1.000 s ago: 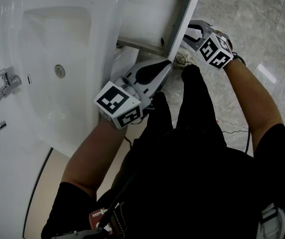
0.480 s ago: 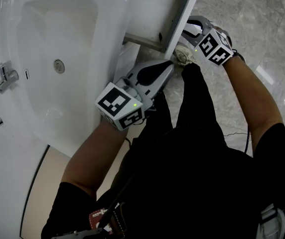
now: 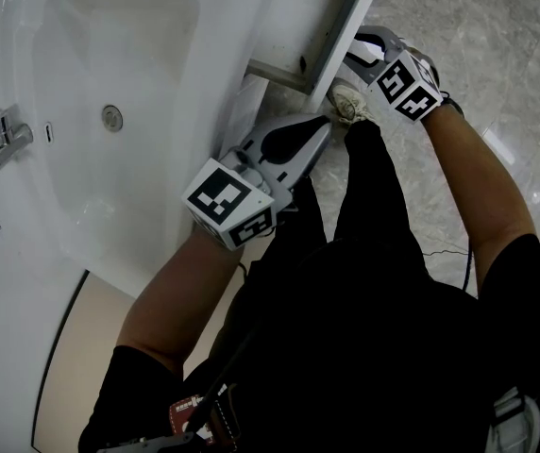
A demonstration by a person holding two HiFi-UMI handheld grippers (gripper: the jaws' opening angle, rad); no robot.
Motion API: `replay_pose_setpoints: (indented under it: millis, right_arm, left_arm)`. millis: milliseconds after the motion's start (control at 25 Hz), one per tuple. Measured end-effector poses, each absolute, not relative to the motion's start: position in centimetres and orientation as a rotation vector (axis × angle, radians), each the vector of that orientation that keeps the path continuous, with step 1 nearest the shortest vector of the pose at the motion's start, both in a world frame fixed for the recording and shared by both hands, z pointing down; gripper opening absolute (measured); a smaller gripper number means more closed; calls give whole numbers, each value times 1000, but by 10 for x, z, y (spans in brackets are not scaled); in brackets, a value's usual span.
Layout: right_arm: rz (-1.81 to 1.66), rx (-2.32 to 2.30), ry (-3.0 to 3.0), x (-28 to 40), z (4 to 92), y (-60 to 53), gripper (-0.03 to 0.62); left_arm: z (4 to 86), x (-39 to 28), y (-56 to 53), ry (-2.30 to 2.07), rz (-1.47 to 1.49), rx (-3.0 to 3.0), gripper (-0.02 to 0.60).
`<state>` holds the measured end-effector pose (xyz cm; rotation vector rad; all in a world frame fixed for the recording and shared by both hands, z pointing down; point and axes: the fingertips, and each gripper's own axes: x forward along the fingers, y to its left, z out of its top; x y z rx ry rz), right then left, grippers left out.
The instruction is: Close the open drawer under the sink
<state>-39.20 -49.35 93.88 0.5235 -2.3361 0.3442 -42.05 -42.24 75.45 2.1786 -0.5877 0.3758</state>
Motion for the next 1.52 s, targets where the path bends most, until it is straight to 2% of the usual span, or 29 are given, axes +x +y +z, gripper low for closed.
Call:
replay_pose_setpoints:
  millis: [1520]
  right_arm:
    - [326,541,-2375,-431,938,-520,138]
  left_arm:
    - [760,-442,-407,-721,410,2195,0]
